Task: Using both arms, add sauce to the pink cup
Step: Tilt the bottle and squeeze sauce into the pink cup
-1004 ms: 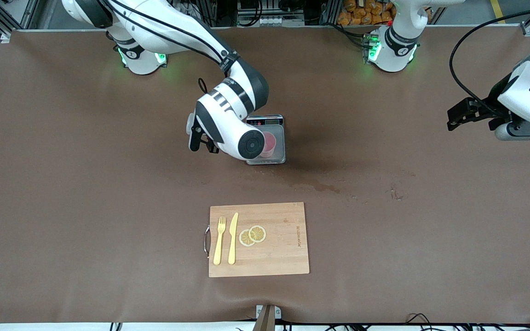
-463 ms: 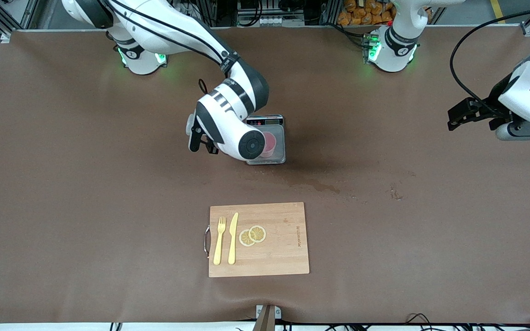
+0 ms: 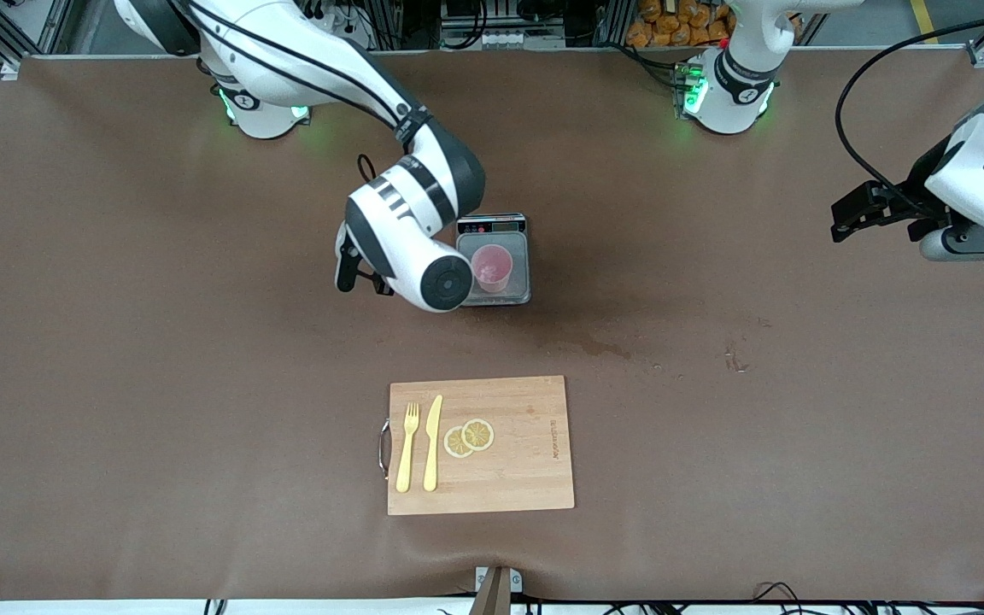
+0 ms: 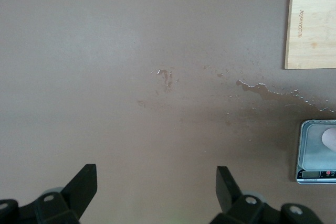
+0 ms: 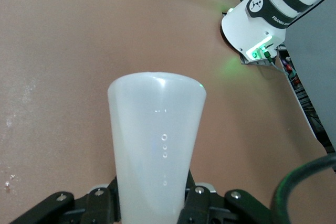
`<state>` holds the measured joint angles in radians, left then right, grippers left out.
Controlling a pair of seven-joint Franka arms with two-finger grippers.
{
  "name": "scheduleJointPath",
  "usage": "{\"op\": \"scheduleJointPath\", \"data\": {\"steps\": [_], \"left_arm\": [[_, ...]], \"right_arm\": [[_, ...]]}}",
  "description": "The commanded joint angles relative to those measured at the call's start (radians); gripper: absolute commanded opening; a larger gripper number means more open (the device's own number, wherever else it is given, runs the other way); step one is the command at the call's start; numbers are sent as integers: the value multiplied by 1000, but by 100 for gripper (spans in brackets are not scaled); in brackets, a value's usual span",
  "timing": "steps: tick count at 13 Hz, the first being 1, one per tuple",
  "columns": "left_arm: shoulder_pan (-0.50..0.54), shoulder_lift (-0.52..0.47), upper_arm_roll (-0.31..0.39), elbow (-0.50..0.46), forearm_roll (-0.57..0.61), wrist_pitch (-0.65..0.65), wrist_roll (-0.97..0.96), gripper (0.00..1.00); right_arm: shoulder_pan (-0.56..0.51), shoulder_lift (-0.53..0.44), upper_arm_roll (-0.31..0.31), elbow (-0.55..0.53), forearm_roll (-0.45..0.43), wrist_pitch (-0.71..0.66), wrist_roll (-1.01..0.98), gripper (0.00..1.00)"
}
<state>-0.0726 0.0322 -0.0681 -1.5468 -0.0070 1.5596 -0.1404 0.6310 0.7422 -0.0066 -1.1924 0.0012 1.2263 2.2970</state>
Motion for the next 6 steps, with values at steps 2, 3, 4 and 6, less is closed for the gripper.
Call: {"op": "scheduleJointPath", "data": {"steps": [2,3,4,6], "left_arm": [[5,-11,1,-4,-7,-13,15,100],[5,-11,1,-4,-7,-15,15,100],[5,-11,1,-4,-7,-13,15,100],[5,-9,1,-4,-7,-15,15,100]], "right_arm": [[-100,-90,8,-12,89,-33,-172,41],[-121,-102,8,-16,92,-34,-198,42],[-144,-113,10,-19,101,-34,-227,42],[-178,-124,10,-23,129,-34,-281,42]]}}
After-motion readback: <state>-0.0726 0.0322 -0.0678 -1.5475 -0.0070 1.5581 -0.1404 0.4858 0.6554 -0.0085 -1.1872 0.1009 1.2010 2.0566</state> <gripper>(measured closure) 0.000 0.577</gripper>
